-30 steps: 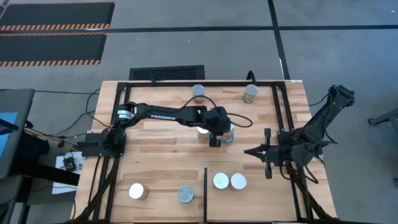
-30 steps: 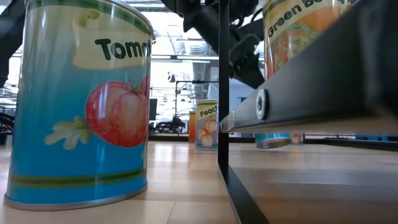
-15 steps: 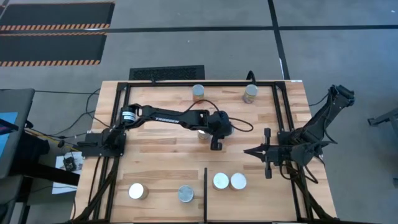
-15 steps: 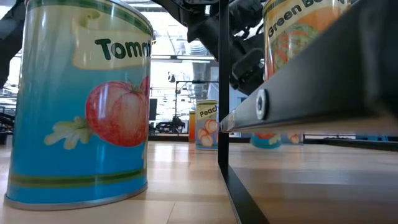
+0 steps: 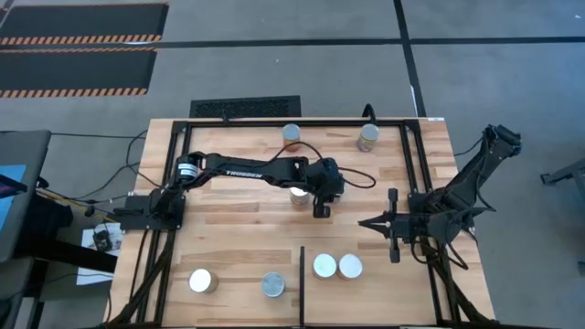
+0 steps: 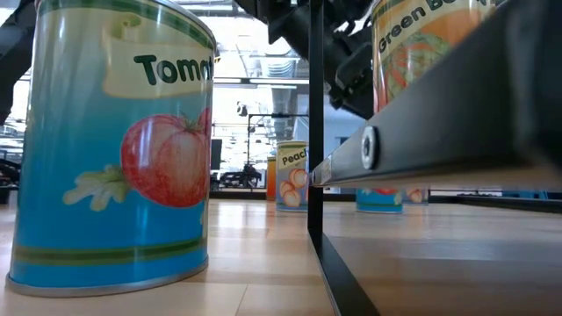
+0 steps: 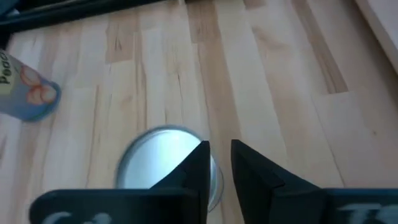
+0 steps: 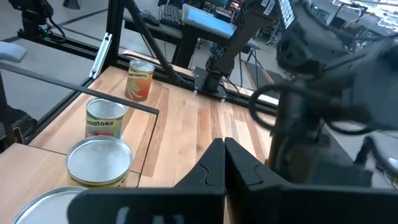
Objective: Pick and place cans onto a shelf
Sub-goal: Put the top canned tomatoes on the shelf
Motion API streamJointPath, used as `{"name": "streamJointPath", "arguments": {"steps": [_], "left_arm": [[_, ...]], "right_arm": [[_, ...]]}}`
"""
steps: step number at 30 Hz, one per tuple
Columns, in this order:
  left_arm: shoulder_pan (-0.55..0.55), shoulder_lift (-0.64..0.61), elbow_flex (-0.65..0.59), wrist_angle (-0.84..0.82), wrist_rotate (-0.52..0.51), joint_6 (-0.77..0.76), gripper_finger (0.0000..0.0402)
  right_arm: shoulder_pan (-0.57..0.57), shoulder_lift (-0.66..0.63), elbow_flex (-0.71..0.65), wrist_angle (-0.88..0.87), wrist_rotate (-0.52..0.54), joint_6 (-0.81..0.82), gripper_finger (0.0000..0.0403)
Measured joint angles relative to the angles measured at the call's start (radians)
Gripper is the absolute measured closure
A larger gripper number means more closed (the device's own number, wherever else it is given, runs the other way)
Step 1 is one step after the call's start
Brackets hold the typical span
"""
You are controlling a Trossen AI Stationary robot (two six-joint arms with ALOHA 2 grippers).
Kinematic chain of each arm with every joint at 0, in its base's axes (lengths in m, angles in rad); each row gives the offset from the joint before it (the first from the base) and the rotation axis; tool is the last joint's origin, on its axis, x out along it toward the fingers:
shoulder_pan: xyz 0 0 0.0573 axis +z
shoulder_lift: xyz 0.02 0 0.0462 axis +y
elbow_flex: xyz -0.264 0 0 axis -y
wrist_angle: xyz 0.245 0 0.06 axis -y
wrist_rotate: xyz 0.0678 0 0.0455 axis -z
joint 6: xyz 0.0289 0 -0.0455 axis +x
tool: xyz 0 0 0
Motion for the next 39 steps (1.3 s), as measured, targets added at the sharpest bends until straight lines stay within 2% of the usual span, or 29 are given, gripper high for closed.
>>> {"name": "streamJointPath", "arguments": {"steps": [4,8,10,13,18,23,26,31,35,39], "left_arm": [[-0.003,-0.001,0.070,-0.078,-0.002,0.060,0.0336],[-0.013,-0.044,0.078,-0.076,0.000,0.078,0.0365],[-0.015,-0.075,0.063,-0.053,0.003,0.078,0.0388],[-0.013,-0.134,-0.031,0.051,0.026,0.051,0.0397],[-0.007,-0.288,-0.331,0.326,0.018,0.011,0.0401],[-0.013,-0.513,-0.686,0.608,0.019,-0.035,0.0401],[-0.024,-0.654,-0.887,0.754,0.019,-0.082,0.0401],[-0.039,-0.859,-1.186,0.984,0.018,-0.155,0.0401],[-0.040,-0.987,-1.369,1.139,0.018,-0.206,0.0401],[-0.037,-1.095,-1.510,1.201,-0.001,-0.218,0.0401]], "right_arm": [[0.000,0.000,0.000,-0.007,0.000,0.002,0.0395],[0.000,0.000,0.000,-0.078,0.006,0.052,0.0398],[0.000,0.000,0.000,-0.124,0.021,0.107,0.0398],[-0.002,0.001,-0.001,-0.195,0.036,0.190,0.0396],[-0.038,0.001,-0.063,-0.198,0.058,0.256,0.0399],[-0.156,0.008,-0.110,-0.199,0.027,0.374,0.0397],[-0.258,0.015,-0.111,-0.191,-0.082,0.390,0.0399],[-0.407,0.015,-0.111,-0.169,-0.269,0.315,0.0396],[-0.487,0.016,-0.087,-0.174,-0.359,0.250,0.0389],[-0.564,0.016,-0.030,-0.233,-0.453,0.238,0.0387]]}}
